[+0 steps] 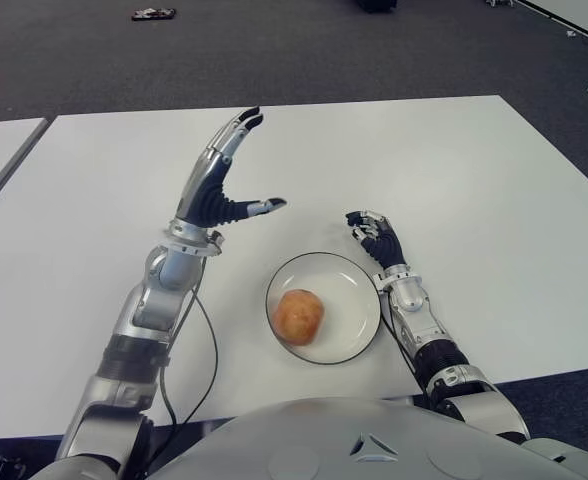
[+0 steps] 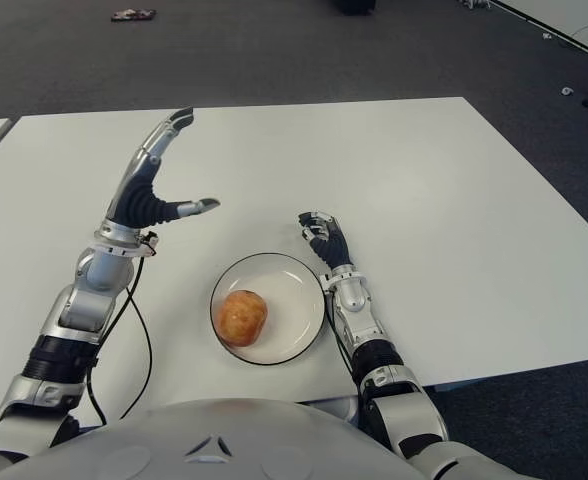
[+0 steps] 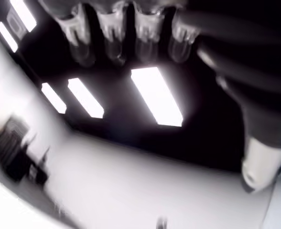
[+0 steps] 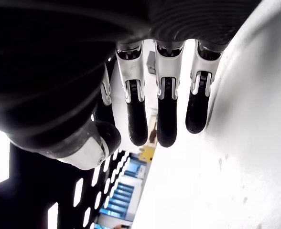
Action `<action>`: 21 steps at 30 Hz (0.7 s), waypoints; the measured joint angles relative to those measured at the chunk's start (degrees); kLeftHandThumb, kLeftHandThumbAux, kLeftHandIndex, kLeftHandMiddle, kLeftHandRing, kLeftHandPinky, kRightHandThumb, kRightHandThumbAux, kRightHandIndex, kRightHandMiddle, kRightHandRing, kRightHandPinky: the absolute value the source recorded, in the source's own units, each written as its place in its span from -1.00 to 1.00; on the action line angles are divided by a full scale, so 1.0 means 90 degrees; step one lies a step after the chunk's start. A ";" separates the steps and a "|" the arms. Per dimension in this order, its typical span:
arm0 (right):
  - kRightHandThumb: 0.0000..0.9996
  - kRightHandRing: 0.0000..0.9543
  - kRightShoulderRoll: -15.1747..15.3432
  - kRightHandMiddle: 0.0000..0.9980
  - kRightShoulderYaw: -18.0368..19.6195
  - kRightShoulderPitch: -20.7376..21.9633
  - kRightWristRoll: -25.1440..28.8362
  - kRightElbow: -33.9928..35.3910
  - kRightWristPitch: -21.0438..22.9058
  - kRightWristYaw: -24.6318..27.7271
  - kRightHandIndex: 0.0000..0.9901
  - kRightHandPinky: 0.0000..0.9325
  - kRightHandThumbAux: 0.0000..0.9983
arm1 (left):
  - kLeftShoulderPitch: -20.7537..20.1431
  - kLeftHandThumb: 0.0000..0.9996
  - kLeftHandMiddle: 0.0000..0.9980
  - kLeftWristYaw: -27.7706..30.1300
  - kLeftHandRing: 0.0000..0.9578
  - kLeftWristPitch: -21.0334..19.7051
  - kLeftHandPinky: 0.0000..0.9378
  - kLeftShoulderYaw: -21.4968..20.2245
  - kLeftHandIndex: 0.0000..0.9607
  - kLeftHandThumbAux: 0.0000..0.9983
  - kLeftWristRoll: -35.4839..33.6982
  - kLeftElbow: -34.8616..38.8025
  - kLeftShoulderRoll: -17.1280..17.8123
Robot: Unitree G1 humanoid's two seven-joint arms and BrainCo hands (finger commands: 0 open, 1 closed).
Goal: Put the apples into the plate.
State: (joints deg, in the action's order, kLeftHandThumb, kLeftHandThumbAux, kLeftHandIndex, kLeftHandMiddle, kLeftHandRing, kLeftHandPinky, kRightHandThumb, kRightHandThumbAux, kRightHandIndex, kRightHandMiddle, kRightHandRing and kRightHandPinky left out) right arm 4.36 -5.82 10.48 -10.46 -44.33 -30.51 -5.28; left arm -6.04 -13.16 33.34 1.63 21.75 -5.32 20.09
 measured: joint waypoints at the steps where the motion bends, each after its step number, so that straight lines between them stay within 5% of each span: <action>1: 0.42 -0.32 -0.0008 -0.32 -0.0001 -0.0004 0.0001 0.0001 0.0000 0.0000 -0.17 -0.31 0.44 | -0.0059 -1.00 -1.00 -0.0158 -1.00 0.0088 -1.00 -0.0145 -1.00 -0.31 -0.0034 -0.0233 -0.0009; 7: 0.42 -0.33 0.0015 -0.31 -0.0003 -0.0047 -0.0006 0.0056 0.0000 -0.0002 -0.17 -0.33 0.44 | -0.0212 -1.00 -1.00 -0.0828 -1.00 -0.0032 -1.00 -0.0819 -1.00 -0.22 -0.0191 -0.0633 -0.0227; 17: 0.42 -0.32 0.0003 -0.30 -0.0048 -0.0108 -0.0040 0.0185 0.0066 -0.0003 -0.17 -0.29 0.44 | -0.0138 -1.00 -1.00 -0.1417 -1.00 -0.1310 -1.00 -0.1191 -1.00 -0.15 -0.0364 0.0196 -0.1255; 21: 0.42 -0.32 -0.0012 -0.30 -0.0066 -0.0139 -0.0046 0.0242 0.0117 0.0001 -0.17 -0.29 0.44 | 0.0010 -1.00 -1.00 -0.1431 -1.00 -0.1468 -1.00 -0.1313 -1.00 -0.16 -0.0420 0.0246 -0.1408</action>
State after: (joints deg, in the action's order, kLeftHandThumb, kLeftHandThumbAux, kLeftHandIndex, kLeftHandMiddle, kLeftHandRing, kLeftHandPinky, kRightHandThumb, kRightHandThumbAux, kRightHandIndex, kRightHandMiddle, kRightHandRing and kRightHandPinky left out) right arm 4.25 -6.42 9.23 -10.87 -42.14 -29.46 -5.26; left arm -5.95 -26.04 20.13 -10.19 17.97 -3.11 7.42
